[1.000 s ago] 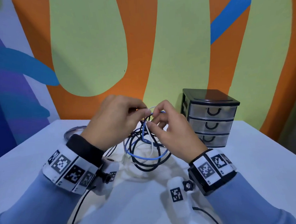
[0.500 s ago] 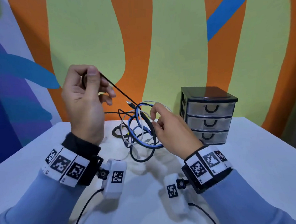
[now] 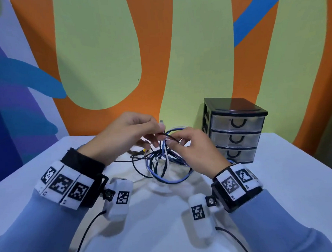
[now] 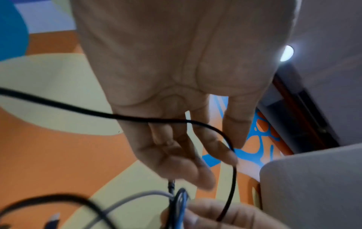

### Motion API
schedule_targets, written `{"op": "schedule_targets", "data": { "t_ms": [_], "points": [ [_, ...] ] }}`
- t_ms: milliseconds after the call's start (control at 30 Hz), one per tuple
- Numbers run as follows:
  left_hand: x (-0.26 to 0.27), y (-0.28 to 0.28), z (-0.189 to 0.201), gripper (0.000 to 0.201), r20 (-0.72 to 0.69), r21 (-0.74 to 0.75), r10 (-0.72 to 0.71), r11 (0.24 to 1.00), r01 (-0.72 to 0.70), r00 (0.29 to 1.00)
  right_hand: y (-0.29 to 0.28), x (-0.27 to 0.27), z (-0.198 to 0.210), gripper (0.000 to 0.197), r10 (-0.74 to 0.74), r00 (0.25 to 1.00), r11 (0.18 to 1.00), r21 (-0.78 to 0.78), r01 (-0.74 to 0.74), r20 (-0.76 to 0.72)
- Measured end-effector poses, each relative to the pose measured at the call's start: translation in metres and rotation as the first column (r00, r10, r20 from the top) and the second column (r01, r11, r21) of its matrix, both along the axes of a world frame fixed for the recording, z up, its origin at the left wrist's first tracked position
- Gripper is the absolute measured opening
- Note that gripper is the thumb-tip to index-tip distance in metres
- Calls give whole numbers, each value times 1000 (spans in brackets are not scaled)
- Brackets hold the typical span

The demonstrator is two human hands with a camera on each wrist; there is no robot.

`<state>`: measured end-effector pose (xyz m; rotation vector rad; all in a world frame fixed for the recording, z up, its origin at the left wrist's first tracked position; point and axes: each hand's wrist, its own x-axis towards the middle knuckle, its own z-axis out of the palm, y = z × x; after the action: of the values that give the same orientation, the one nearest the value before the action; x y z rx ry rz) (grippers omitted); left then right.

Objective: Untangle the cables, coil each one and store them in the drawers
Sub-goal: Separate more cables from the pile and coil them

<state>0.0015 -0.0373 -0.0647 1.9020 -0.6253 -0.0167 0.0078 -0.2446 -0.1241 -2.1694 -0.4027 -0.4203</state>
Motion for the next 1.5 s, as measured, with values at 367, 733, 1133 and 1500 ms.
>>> {"op": "schedule_targets", "data": {
  "t_ms": [367, 733, 1133, 1500],
  "points": [
    [20, 23, -15, 14, 57, 598, 103, 793, -116, 993, 4, 2, -2, 28, 69, 996, 973, 225, -54, -61],
    [15, 15, -7, 41, 154, 148, 142, 975, -165, 978, 2, 6, -10, 77, 198, 980, 957, 223, -188, -24],
    [9, 50, 10, 18, 304, 271, 305, 880, -389, 902, -17, 14, -5, 67, -37, 999, 968, 250, 28, 29],
    [2, 57, 17, 47, 186, 193, 383, 889, -416, 905, -23, 12, -4, 48, -174, 983, 927, 328, 185, -64]
  ]
}}
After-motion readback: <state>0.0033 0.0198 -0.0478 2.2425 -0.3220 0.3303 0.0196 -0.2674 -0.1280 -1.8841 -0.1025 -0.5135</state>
